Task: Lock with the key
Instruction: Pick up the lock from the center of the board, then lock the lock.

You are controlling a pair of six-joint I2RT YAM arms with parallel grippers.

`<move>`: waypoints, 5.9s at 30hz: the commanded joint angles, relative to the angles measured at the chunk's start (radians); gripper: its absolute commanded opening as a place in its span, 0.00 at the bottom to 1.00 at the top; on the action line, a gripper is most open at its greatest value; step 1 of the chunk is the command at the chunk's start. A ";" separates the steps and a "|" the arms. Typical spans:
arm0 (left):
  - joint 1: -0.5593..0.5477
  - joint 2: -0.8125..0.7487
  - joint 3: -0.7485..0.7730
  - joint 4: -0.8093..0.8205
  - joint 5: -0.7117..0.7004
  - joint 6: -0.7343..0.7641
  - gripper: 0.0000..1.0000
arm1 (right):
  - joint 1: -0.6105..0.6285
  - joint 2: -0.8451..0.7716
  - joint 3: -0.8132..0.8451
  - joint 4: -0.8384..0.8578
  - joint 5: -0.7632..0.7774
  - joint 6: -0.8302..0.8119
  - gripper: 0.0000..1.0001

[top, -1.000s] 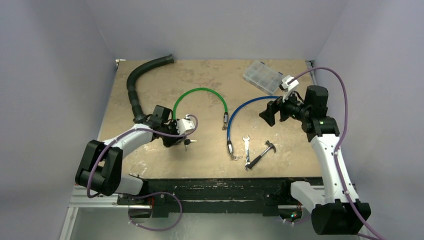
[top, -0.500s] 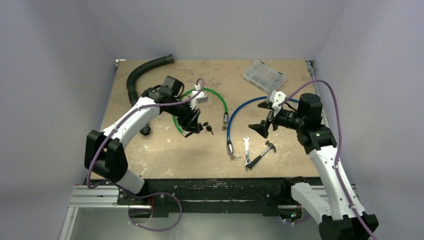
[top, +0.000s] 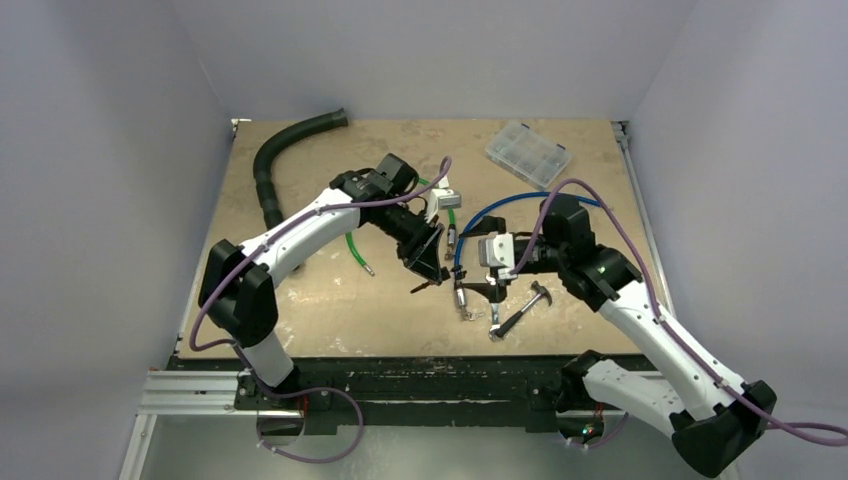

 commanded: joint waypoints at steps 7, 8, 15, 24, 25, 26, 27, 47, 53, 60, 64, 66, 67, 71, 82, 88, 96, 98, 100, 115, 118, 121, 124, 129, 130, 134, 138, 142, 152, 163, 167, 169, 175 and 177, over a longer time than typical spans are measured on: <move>-0.041 0.023 0.067 0.050 0.113 -0.092 0.09 | 0.137 0.026 -0.004 0.009 0.101 -0.127 0.85; -0.041 0.023 0.069 0.051 0.114 -0.094 0.09 | 0.143 0.032 -0.008 -0.008 0.107 -0.141 0.84; -0.046 0.018 0.085 0.067 0.129 -0.113 0.09 | 0.154 0.065 -0.017 -0.047 0.131 -0.188 0.76; -0.051 0.015 0.090 0.087 0.144 -0.143 0.06 | 0.165 0.087 -0.021 -0.047 0.141 -0.227 0.62; -0.051 0.017 0.093 0.090 0.149 -0.145 0.06 | 0.165 0.089 -0.022 -0.050 0.146 -0.233 0.61; -0.051 0.018 0.096 0.091 0.153 -0.148 0.06 | 0.165 0.092 -0.021 -0.057 0.149 -0.244 0.61; -0.050 0.018 0.097 0.095 0.155 -0.154 0.05 | 0.165 0.093 -0.022 -0.062 0.154 -0.254 0.60; 0.007 -0.061 0.104 0.119 0.062 -0.097 0.71 | 0.165 0.103 0.009 -0.033 0.164 -0.081 0.00; 0.232 -0.188 0.065 0.332 -0.013 -0.185 1.00 | 0.063 0.082 0.060 0.077 0.120 0.316 0.00; 0.240 -0.378 -0.043 0.370 -0.109 -0.047 1.00 | -0.086 0.077 0.107 0.162 -0.031 0.674 0.00; 0.232 -0.421 -0.090 0.335 -0.067 -0.014 0.96 | -0.113 0.080 0.119 0.222 -0.113 0.808 0.00; 0.199 -0.424 -0.094 0.291 -0.053 0.040 0.94 | -0.115 0.078 0.119 0.244 -0.150 0.842 0.00; 0.173 -0.427 -0.091 0.271 -0.071 0.073 0.93 | -0.115 0.078 0.116 0.256 -0.169 0.852 0.00; 0.095 -0.434 -0.082 0.248 -0.091 0.149 0.89 | -0.115 0.087 0.123 0.278 -0.182 0.880 0.00; 0.017 -0.419 -0.098 0.342 -0.091 0.080 0.51 | -0.115 0.076 0.149 0.244 -0.124 0.825 0.00; 0.012 -0.416 -0.116 0.380 -0.086 0.035 0.23 | -0.114 0.082 0.154 0.253 -0.128 0.822 0.00; 0.011 -0.399 -0.095 0.293 -0.071 0.063 0.30 | -0.108 0.092 0.167 0.219 -0.139 0.783 0.00; 0.012 -0.400 -0.073 0.221 -0.073 0.112 0.53 | -0.109 0.093 0.176 0.189 -0.134 0.755 0.00; 0.013 -0.398 -0.052 0.153 -0.093 0.138 0.67 | -0.108 0.093 0.180 0.172 -0.133 0.739 0.00; 0.010 -0.413 -0.074 0.327 -0.120 0.113 0.55 | -0.057 0.104 0.207 0.035 -0.148 0.591 0.00; 0.005 -0.401 -0.073 0.364 -0.122 0.097 0.55 | -0.041 0.105 0.209 0.030 -0.142 0.586 0.00; -0.006 -0.383 -0.063 0.358 -0.107 0.097 0.50 | -0.037 0.110 0.215 0.034 -0.135 0.587 0.00; -0.009 -0.379 -0.064 0.339 -0.100 0.104 0.40 | -0.037 0.113 0.222 0.038 -0.128 0.598 0.00; -0.009 -0.391 -0.064 0.254 -0.103 0.141 0.42 | -0.037 0.108 0.216 0.064 -0.143 0.641 0.00; -0.010 -0.391 -0.065 0.238 -0.098 0.148 0.42 | -0.037 0.104 0.212 0.069 -0.139 0.644 0.00; -0.010 -0.401 -0.087 0.245 -0.087 0.123 0.36 | -0.037 0.095 0.201 0.077 -0.140 0.659 0.00; -0.010 -0.407 -0.086 0.245 -0.088 0.127 0.26 | -0.038 0.092 0.198 0.054 -0.117 0.634 0.00; -0.010 -0.410 -0.084 0.231 -0.079 0.144 0.07 | -0.037 0.099 0.201 0.053 -0.118 0.633 0.00; -0.018 -0.383 -0.107 0.334 -0.086 0.019 0.00 | -0.022 0.118 0.204 0.104 -0.136 0.666 0.00; -0.058 -0.370 -0.159 0.493 -0.095 -0.107 0.00 | 0.014 0.141 0.194 0.180 -0.133 0.725 0.00; -0.065 -0.360 -0.165 0.536 -0.090 -0.134 0.00 | 0.025 0.150 0.190 0.204 -0.135 0.739 0.00; -0.071 -0.355 -0.165 0.543 -0.087 -0.134 0.00 | 0.031 0.154 0.190 0.215 -0.135 0.743 0.00; -0.099 -0.342 -0.169 0.566 -0.086 -0.136 0.00 | 0.034 0.162 0.190 0.251 -0.138 0.764 0.00; -0.105 -0.338 -0.169 0.574 -0.086 -0.139 0.00 | 0.038 0.165 0.189 0.269 -0.141 0.775 0.00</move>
